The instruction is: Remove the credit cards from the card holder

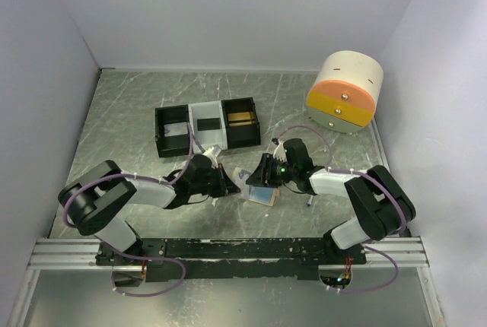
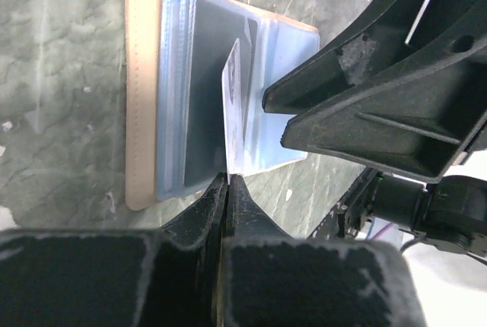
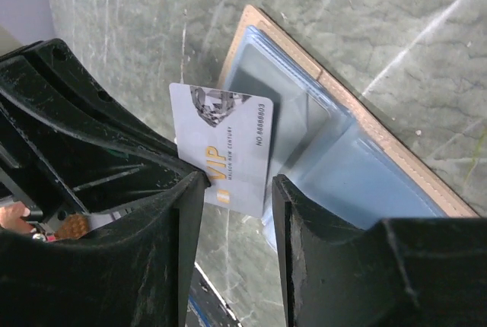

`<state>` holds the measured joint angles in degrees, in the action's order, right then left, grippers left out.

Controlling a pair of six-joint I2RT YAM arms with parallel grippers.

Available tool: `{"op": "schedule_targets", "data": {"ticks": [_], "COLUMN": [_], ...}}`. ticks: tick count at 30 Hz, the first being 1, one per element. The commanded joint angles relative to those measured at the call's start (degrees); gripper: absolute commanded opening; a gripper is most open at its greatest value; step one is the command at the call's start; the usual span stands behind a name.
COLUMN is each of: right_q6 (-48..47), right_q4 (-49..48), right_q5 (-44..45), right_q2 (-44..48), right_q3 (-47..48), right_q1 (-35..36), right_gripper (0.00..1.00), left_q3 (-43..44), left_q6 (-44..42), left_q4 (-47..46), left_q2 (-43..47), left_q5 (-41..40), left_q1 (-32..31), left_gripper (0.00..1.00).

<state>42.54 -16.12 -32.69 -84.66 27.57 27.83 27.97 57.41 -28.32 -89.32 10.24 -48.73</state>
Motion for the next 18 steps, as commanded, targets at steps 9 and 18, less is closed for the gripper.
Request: {"op": "schedule_targets", "data": {"ticks": [9, 18], "right_q6": [4.1, 7.9], "right_q4": [-10.1, -17.8], "right_q5": [-4.6, -9.8], "right_q2": [-3.4, -4.6], "right_q3": [-3.4, -4.9], "right_q1": [-3.0, -3.4], "right_gripper": [0.42, 0.42], "left_q3": [-5.7, -6.6], "left_q6": [6.6, 8.0], "left_q4": [-18.0, -23.3], "left_q2": [-1.5, -2.2], "left_q5": [10.1, 11.6], "left_q1": [3.1, 3.1], "left_gripper": [0.07, 0.07]}}
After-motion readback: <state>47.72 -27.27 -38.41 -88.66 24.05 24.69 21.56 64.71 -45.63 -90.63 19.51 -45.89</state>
